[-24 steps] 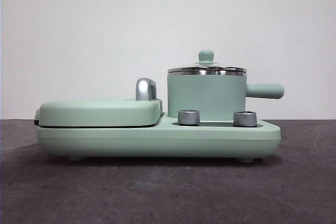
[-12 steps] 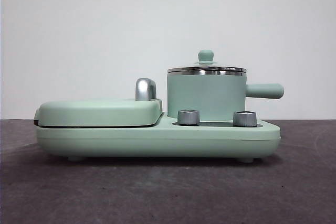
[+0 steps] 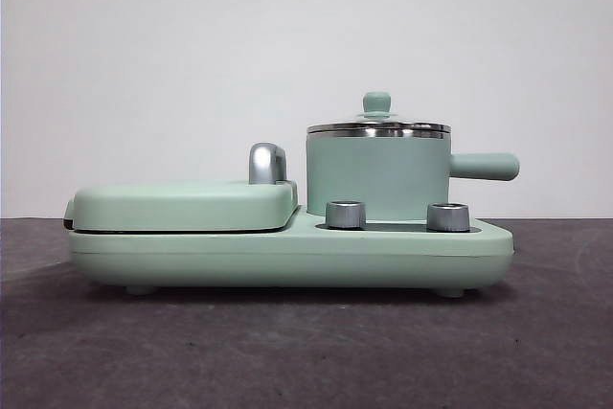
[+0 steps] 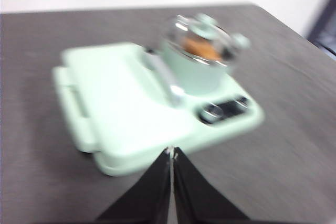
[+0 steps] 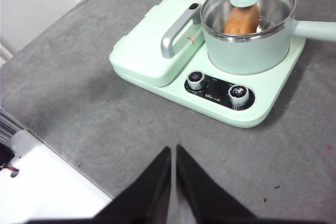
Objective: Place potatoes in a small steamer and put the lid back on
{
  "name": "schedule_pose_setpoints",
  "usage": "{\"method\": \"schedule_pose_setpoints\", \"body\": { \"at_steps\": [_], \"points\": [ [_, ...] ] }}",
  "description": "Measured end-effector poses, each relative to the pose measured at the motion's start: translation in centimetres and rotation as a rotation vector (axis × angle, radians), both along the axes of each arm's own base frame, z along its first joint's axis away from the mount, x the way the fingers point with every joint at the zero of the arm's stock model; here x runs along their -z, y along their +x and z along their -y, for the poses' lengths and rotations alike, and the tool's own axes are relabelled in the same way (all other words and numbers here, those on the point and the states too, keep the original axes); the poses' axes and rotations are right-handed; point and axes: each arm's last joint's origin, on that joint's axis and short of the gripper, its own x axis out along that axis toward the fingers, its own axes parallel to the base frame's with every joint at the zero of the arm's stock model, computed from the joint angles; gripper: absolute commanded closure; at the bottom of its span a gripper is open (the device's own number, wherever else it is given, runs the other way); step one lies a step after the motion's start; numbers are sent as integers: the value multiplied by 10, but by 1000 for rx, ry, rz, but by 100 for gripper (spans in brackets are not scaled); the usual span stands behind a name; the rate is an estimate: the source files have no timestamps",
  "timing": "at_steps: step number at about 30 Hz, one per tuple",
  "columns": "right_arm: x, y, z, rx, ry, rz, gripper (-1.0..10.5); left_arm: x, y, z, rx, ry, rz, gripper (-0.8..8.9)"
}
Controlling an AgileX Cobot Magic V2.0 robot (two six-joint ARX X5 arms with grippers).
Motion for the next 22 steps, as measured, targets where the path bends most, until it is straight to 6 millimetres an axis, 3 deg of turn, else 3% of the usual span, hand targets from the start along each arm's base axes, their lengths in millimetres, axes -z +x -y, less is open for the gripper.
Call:
{"method": "schedule_pose_setpoints", "body": {
  "at_steps": [8,16,22],
  "points": [
    [0,0,0,0,0,0,933,74,21,-16,-275,71,167,809],
    [0,0,0,0,0,0,933,155,34,-22,-350,138,168,809],
    [0,0,0,0,0,0,933,171,33,-25,-389,136,197,809]
  ]
}}
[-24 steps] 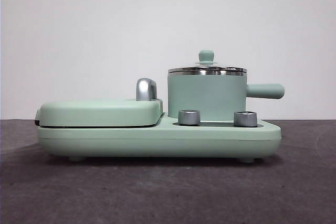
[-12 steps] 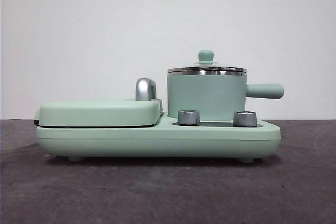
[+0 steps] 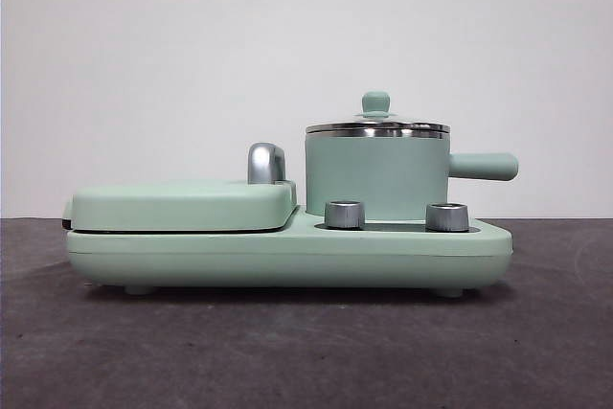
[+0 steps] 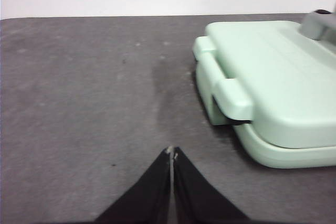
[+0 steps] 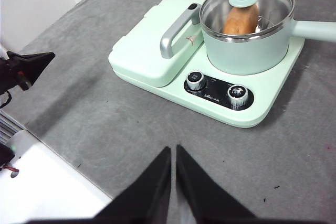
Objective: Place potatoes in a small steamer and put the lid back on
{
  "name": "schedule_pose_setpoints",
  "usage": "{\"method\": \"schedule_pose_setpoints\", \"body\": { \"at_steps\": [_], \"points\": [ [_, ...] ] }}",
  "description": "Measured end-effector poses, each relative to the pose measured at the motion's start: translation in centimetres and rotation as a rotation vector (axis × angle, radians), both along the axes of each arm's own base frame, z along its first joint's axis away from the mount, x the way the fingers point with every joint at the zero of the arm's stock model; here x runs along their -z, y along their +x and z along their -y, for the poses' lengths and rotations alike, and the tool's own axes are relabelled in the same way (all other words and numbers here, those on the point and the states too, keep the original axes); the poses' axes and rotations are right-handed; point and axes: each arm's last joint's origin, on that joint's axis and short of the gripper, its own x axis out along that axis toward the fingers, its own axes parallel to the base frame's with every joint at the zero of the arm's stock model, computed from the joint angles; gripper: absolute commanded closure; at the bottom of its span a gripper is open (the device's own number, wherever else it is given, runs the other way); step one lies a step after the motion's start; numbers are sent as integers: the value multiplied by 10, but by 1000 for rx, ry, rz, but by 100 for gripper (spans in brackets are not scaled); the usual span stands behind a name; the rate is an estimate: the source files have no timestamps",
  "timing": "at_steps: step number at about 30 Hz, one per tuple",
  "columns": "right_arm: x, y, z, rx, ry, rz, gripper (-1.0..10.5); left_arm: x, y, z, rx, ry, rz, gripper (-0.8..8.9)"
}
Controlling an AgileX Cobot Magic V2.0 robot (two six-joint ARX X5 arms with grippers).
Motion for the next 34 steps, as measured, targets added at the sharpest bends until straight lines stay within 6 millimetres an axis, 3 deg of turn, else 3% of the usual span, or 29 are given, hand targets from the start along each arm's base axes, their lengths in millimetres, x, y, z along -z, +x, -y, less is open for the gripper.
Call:
{"method": "schedule_pose_setpoints", "body": {
  "at_steps": [4,9,29,34],
  "points": [
    [0,0,0,0,0,0,933,13,3,-3,-40,0,-26,809],
    [0,0,0,0,0,0,933,15,8,-5,-54,-1,57,809],
    [0,1,-1,0,7,11,933,15,8,-5,-54,-1,57,809],
    [19,19,-5,118,30,124,933,15,8,-5,-54,-1,57,809]
  ]
}}
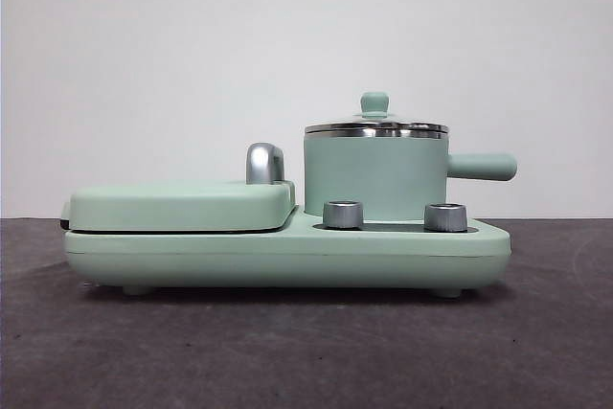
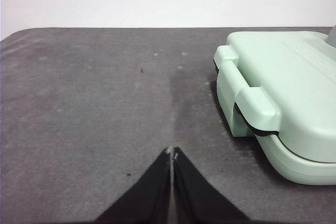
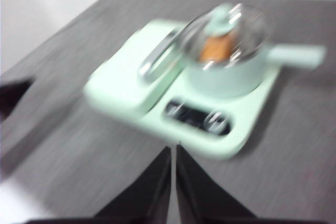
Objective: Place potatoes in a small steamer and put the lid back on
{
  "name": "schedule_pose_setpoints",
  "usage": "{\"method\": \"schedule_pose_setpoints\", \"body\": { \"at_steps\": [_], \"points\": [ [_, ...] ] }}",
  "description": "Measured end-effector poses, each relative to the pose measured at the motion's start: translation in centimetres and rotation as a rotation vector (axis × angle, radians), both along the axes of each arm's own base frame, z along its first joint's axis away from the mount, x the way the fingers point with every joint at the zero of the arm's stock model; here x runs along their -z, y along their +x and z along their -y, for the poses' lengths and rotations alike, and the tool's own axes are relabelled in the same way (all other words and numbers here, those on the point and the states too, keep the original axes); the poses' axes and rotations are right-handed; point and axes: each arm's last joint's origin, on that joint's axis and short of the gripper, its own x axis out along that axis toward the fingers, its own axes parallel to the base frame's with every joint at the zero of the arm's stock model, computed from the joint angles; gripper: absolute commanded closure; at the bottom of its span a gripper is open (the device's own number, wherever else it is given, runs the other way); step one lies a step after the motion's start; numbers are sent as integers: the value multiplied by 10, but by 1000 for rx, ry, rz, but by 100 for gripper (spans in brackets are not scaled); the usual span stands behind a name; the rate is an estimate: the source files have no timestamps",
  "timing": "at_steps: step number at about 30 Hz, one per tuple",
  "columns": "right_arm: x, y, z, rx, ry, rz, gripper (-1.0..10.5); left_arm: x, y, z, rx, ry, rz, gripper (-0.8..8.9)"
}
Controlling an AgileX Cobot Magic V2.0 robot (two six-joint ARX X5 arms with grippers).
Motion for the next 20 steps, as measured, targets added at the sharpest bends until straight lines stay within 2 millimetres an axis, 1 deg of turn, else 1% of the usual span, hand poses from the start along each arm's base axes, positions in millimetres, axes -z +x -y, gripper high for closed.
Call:
{"method": "schedule_pose_setpoints", "body": {
  "at_steps": [2,3,5,7,9,10,13,16,20],
  "points": [
    [19,13,0,77,18,89,933,0,0,0,0,0,0,809],
    [34,21,1,129,24,148,933,0,0,0,0,0,0,809],
    [59,31,5,208,22,237,933,0,0,0,0,0,0,809],
    [88,41,11,301,-3,320,933,0,0,0,0,0,0,808],
    [116,47,18,380,-37,337,933,0,0,0,0,0,0,809],
    [132,49,21,425,-60,316,933,0,0,0,0,0,0,809],
    [168,51,28,509,-101,247,933,0,0,0,0,0,0,809],
    [185,52,30,529,-110,227,933,0,0,0,0,0,0,809],
    [191,52,30,536,-109,240,933,0,0,0,0,0,0,809]
  ]
}}
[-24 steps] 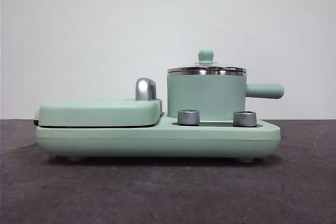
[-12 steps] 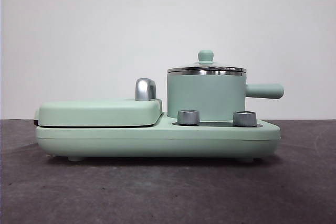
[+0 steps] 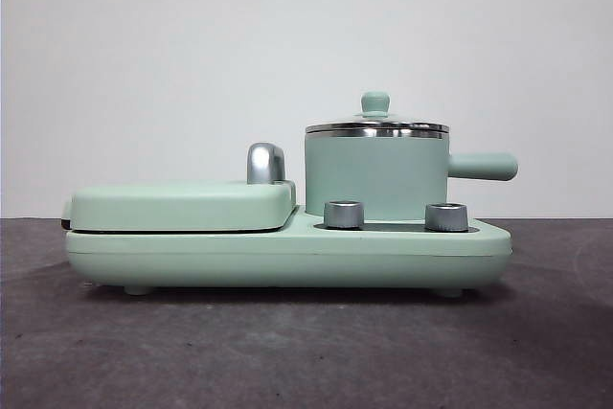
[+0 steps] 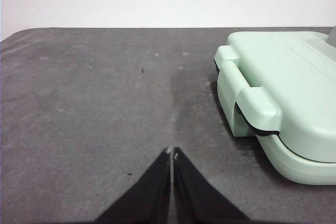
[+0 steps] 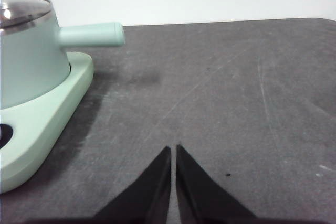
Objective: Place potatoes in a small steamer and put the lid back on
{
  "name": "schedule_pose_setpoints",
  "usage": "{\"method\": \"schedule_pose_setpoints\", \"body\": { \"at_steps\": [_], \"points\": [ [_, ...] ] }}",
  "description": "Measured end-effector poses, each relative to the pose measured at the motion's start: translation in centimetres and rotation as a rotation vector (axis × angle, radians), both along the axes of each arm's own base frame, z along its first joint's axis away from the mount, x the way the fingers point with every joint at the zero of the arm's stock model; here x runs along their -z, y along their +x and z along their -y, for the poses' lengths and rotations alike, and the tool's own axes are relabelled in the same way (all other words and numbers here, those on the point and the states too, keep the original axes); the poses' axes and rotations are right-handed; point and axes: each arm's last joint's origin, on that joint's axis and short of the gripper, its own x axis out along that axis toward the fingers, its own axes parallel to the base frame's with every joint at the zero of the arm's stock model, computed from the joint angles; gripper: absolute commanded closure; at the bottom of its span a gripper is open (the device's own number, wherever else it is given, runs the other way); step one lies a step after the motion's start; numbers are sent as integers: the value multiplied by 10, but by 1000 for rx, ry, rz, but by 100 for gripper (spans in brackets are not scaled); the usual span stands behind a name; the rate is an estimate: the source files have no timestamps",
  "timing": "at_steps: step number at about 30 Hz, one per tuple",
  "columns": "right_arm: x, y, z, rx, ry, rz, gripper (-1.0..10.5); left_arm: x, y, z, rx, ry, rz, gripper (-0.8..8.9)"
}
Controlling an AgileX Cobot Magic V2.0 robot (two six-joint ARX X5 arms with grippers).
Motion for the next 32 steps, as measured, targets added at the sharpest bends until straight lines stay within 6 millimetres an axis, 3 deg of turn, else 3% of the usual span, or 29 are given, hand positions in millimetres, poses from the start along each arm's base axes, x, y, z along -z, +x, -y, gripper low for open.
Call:
{"method": "schedule_pose_setpoints", "body": {
  "at_steps": [32],
  "points": [
    [0,0,0,33,-8,1,933,0,0,0,0,0,0,809]
  ]
}}
